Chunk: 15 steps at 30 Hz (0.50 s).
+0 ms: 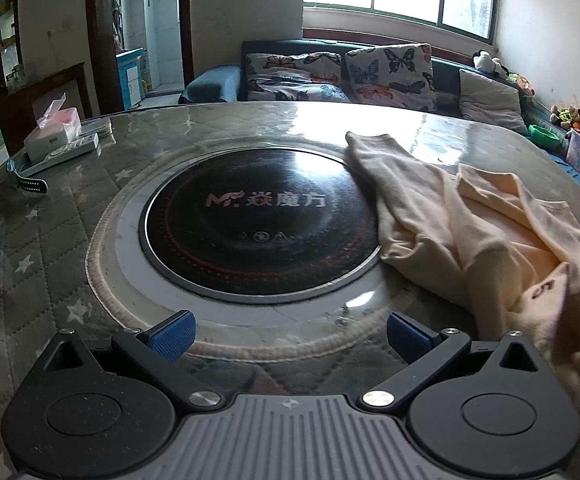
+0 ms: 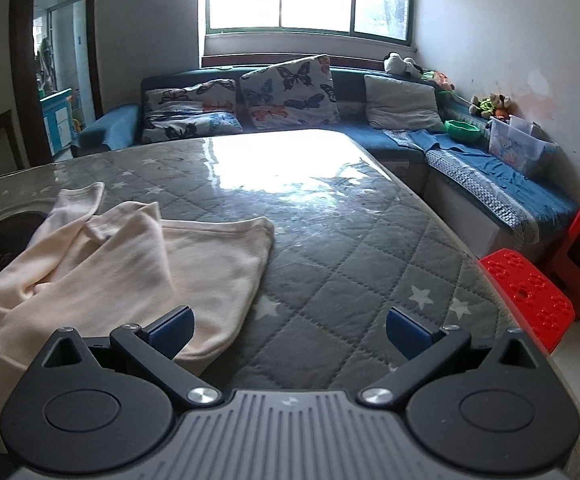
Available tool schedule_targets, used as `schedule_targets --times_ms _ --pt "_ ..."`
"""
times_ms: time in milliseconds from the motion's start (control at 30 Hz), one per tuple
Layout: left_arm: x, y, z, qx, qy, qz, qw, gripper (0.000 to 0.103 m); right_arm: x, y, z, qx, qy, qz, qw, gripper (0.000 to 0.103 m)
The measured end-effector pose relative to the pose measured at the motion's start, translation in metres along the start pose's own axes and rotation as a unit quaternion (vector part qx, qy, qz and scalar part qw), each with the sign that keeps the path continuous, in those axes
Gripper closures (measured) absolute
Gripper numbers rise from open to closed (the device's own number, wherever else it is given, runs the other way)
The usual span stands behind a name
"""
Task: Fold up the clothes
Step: 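Move both grippers toward the crumpled cream sweatshirt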
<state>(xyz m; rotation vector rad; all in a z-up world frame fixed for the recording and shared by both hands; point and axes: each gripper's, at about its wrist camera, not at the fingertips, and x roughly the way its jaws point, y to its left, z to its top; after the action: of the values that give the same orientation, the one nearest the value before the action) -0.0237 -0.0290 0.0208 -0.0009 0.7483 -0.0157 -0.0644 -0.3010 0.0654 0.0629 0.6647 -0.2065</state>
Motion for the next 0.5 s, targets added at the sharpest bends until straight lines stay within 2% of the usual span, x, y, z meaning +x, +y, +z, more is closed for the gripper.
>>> schedule_targets --times_ms 500 --pt "-0.021 -0.023 -0.007 0.015 0.006 -0.012 0.9998 0.0 -0.023 0.021 -0.021 -0.017 0.007 0.039 0.999 0.0"
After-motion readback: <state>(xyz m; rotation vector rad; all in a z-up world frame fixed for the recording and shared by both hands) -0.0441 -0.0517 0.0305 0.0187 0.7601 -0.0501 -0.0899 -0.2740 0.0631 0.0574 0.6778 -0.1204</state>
